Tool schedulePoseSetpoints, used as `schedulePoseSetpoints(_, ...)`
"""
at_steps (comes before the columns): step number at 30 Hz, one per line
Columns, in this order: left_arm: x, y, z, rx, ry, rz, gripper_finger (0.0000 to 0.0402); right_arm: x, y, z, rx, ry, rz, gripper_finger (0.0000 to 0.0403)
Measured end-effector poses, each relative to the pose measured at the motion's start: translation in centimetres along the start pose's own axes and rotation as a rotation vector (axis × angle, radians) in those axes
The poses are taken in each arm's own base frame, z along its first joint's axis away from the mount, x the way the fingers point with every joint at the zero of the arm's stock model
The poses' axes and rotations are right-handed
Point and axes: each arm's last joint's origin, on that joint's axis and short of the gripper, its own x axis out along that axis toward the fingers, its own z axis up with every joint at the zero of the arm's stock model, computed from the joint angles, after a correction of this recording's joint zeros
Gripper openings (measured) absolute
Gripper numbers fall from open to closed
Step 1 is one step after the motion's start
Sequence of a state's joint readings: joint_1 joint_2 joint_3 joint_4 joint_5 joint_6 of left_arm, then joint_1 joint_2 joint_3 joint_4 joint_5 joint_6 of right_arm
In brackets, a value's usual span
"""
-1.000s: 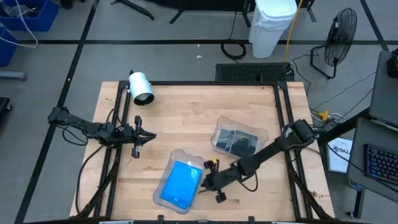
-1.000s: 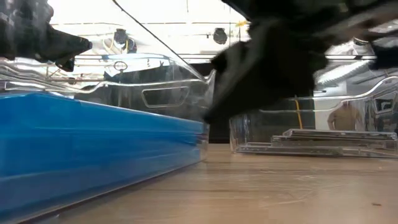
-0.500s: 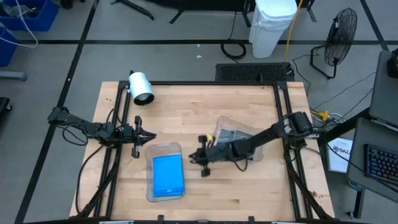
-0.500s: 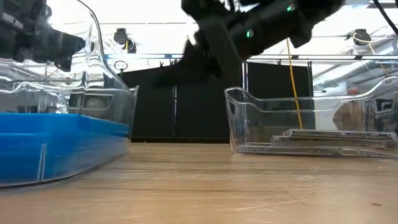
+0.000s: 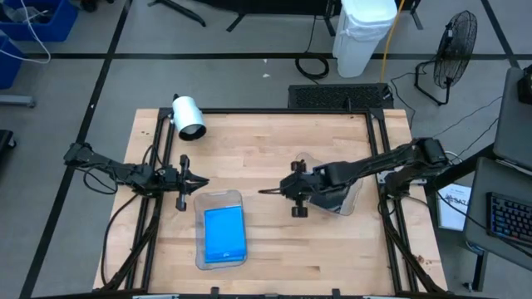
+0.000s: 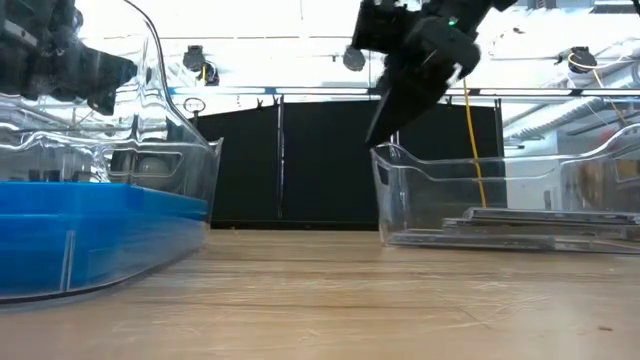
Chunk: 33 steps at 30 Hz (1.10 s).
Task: Pick & place jewel cases by type
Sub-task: Adjust the transparent bins
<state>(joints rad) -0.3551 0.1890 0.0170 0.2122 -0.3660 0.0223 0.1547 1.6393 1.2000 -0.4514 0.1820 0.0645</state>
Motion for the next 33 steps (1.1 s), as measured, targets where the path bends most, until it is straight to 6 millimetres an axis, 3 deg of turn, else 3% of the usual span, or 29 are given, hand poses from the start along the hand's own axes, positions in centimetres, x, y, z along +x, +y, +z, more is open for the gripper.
schedulePoseSetpoints(5, 0.0, 0.0, 0.0, 0.000, 0.000, 0.000, 0.0037, -1.4, -1.0, -0.8, 0.068, 0.079, -0.016, 0.0000)
schedulePoseSetpoints(11, 0.0, 0.0, 0.0, 0.000, 0.000, 0.000, 0.0037, -0.1, -2.3, -2.2, 0.083, 0.134, -0.050, 0.0000)
schedulePoseSetpoints(23, 0.0, 0.0, 0.0, 0.000, 0.000, 0.000, 0.0037, 0.8, -8.1, -3.8, 0.225, 0.177, -0.378, 0.0000)
schedulePoseSetpoints(29, 0.0, 0.0, 0.0, 0.000, 0.000, 0.000, 0.0037, -1.0, -9.6, -4.9, 0.273, 0.262, -0.449, 0.0000)
schedulePoseSetpoints(33, 0.0, 0.0, 0.0, -0.001, 0.000, 0.000, 0.0037, -4.9, -9.9, -5.2, 0.279, 0.235, -0.506, 0.0000)
